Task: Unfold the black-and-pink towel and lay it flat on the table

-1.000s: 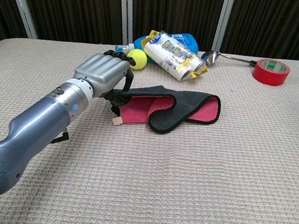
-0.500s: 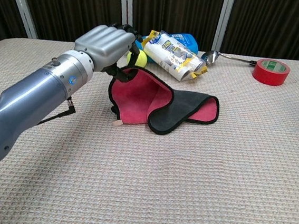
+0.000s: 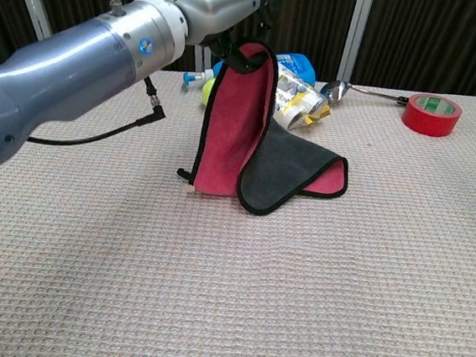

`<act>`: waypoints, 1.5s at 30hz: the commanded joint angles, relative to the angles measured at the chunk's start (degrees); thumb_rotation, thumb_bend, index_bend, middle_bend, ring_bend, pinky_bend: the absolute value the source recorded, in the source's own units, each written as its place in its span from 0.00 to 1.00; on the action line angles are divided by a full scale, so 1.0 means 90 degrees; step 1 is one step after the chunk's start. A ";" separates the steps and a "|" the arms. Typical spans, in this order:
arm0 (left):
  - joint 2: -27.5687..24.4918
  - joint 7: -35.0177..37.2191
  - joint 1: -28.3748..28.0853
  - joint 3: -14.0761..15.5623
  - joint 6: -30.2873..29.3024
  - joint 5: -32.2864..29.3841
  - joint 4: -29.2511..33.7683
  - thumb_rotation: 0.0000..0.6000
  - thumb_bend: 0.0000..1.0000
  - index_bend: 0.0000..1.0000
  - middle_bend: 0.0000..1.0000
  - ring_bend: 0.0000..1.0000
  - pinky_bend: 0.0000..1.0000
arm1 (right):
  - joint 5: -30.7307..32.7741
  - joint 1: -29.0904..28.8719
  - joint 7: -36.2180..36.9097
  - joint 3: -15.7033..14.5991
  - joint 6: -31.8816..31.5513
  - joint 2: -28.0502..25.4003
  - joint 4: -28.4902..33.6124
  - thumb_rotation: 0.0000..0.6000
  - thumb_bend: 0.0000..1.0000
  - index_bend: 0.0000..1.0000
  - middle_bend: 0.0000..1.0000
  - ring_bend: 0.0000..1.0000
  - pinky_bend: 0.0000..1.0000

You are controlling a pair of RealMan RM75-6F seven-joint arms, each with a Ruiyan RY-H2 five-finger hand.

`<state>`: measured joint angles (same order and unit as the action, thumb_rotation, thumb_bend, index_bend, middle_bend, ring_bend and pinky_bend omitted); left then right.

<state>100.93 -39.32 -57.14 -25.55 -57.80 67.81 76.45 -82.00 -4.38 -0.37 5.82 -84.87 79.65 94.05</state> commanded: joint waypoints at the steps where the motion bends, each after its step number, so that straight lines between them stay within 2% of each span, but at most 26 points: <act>1: -0.0292 -0.0355 -0.0278 -0.0333 0.0208 -0.0559 0.0473 1.00 0.46 0.63 0.13 0.00 0.01 | 0.0031 -0.0017 -0.0005 0.0016 0.0033 0.0001 0.0020 1.00 0.31 0.00 0.00 0.00 0.09; 11: -0.0493 -0.1008 -0.0771 -0.0734 0.0261 -0.1901 0.0921 1.00 0.47 0.66 0.16 0.00 0.03 | 0.0225 -0.0127 0.0019 0.0137 0.0225 0.0026 0.0098 1.00 0.31 0.00 0.00 0.00 0.09; 21: -0.0627 -0.2223 -0.1727 -0.1352 -0.0328 -0.4371 0.1320 1.00 0.51 0.73 0.18 0.00 0.04 | 0.0825 -0.0497 -0.0101 0.0634 0.0691 -0.0102 0.0453 1.00 0.31 0.00 0.00 0.00 0.09; 28: -0.0729 -0.2778 -0.2306 -0.1664 -0.0955 -0.5935 0.1529 1.00 0.52 0.75 0.19 0.00 0.04 | 0.1163 -0.0634 0.0006 0.0788 0.0980 -0.0261 0.0750 1.00 0.31 0.00 0.00 0.00 0.09; 36: -0.0456 -0.2711 -0.2975 -0.1876 -0.1220 -0.6617 0.1012 1.00 0.53 0.74 0.19 0.00 0.04 | 0.1350 -0.0828 -0.0133 0.0915 0.1142 -0.0317 0.1036 1.00 0.31 0.00 0.00 0.00 0.09; 45: 0.0104 -0.2290 -0.3730 -0.1890 -0.1133 -0.6472 0.0065 1.00 0.53 0.73 0.19 0.00 0.03 | 0.1546 -0.1043 -0.0344 0.1026 0.1279 -0.0398 0.1507 1.00 0.31 0.01 0.00 0.00 0.09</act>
<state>100.39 -61.28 -89.14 -42.42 -68.41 8.84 79.00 -68.54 -13.34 -2.93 14.83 -73.62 76.17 106.98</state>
